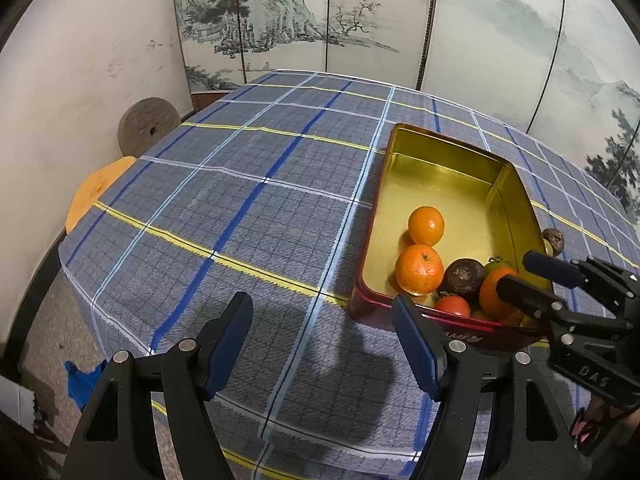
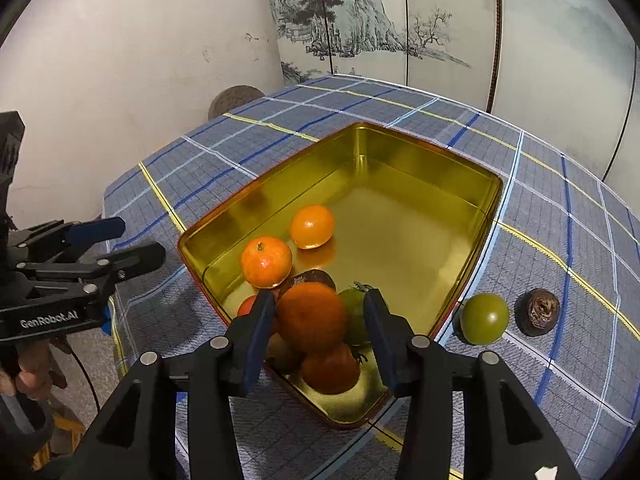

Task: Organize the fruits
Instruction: 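Open the right tool to release the mandarin into the tin, then move the right tool to the green tomato and grasp it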

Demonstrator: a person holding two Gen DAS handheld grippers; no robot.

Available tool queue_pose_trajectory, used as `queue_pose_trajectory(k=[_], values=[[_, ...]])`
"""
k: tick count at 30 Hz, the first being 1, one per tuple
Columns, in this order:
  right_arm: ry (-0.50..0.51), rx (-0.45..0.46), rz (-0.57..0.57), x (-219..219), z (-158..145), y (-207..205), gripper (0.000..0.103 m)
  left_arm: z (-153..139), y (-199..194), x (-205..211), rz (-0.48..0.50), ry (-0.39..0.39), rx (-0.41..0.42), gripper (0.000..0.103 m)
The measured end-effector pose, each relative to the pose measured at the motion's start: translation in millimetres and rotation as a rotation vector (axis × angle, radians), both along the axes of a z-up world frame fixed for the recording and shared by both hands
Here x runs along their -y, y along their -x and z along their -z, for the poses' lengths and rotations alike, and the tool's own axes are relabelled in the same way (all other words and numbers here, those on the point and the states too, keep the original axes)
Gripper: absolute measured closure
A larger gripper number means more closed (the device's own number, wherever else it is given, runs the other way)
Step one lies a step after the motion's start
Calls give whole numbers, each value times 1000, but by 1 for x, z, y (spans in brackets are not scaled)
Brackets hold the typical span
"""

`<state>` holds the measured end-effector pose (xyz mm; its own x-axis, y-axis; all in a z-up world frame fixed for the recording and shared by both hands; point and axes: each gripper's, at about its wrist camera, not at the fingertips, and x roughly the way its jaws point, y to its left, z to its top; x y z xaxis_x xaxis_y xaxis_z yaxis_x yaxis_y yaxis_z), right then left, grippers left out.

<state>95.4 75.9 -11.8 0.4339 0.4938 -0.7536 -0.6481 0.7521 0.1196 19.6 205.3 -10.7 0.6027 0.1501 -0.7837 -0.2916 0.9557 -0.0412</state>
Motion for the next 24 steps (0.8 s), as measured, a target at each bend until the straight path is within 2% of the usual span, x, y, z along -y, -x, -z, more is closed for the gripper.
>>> queue_pose_trajectory(k=[5,9,16,24], values=[[-52,38,35,20,-17,2,59,-4,-1,4,10,-7,9,31],[-38,73,99,49,-23,-4,58,-6,-2,7,22,-6,17,31],[16,18,206,95,4,-24,58,-5,-5,14,36,-2,10,30],[39,-23,210,96,32,-38,58,-3,-7,15,36,-4,2,30]])
